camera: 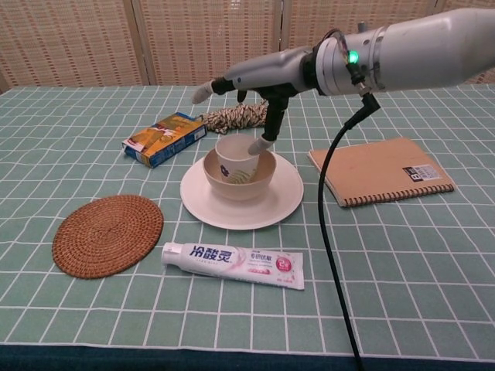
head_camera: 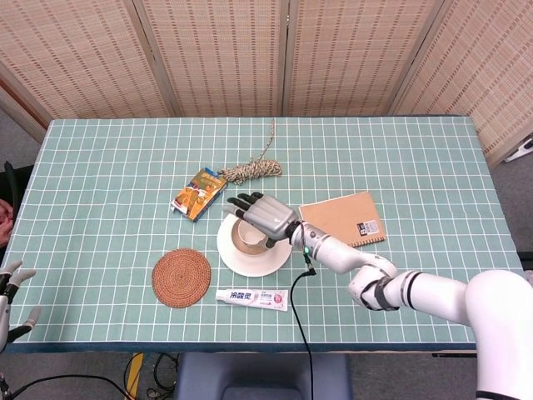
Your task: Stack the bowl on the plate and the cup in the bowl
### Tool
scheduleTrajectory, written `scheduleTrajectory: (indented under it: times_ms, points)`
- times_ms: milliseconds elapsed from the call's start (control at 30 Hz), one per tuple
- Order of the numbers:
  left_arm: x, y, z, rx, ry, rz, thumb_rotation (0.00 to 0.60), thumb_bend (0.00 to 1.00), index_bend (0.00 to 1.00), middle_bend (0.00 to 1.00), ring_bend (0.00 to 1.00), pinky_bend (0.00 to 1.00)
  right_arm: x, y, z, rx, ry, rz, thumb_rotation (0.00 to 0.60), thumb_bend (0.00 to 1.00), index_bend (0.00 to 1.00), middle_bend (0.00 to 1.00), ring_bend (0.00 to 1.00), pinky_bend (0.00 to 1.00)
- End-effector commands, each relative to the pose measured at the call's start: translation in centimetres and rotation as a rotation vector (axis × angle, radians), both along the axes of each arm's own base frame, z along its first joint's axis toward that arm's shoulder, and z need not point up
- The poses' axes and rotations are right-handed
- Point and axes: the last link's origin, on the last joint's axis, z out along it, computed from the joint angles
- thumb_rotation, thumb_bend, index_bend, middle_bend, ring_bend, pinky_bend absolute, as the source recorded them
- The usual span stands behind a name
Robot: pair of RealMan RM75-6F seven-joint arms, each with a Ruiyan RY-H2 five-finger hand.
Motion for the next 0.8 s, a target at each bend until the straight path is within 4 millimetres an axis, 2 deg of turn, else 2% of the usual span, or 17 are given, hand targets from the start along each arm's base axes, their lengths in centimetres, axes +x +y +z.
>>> scheduleTrajectory:
  times_ms: [33, 200, 367, 500, 600, 633, 800]
  points:
    - [0.1, 0.2, -0.1, -0.002, -0.001, -0.004, 0.600, 0.30, 0.24, 0.15, 0.21, 0.13, -1.4, 0.0, 2.4, -0.059, -0.041, -0.021, 0.600, 0.22, 0.03, 0.07, 0.00, 0.13]
    - [0.3, 0.7, -0.4, -0.008, -0.005, -0.019, 0.600, 0.30, 0.24, 0.15, 0.21, 0.13, -5.0, 0.8, 5.8, -0.181, -0.073, -0.063, 0.600, 0.26, 0.16, 0.15, 0.03, 0.13]
    - [0.6, 1.2, -0.6, -0.018, -0.003, -0.037, 0.600, 0.30, 0.24, 0.15, 0.21, 0.13, -9.2, 3.1, 8.5, -0.284, -0.069, -0.127, 0.600, 0.27, 0.17, 0.17, 0.05, 0.15]
    - [1.1, 1.9, -1.0, -0.030, -0.004, -0.055, 0.600, 0.30, 0.24, 0.15, 0.21, 0.13, -13.3, 6.2, 11.0, -0.376, -0.052, -0.192, 0.600, 0.27, 0.17, 0.17, 0.05, 0.15]
    - [1.3, 2.2, -1.2, -0.035, -0.007, -0.063, 0.600, 0.30, 0.24, 0.15, 0.21, 0.13, -15.5, 8.2, 12.4, -0.423, -0.052, -0.233, 0.600, 0.27, 0.17, 0.17, 0.05, 0.15]
    - [1.4, 2.3, -1.4, -0.039, -0.008, -0.068, 0.600, 0.30, 0.24, 0.15, 0.21, 0.13, -17.3, 9.8, 13.4, -0.458, -0.047, -0.273, 0.600, 0.27, 0.17, 0.17, 0.05, 0.15]
    - [1.9, 2.9, -1.8, -0.048, -0.009, -0.083, 0.600, 0.30, 0.24, 0.15, 0.21, 0.13, -21.5, 14.6, 15.9, -0.556, -0.037, -0.348, 0.600, 0.27, 0.17, 0.17, 0.05, 0.15]
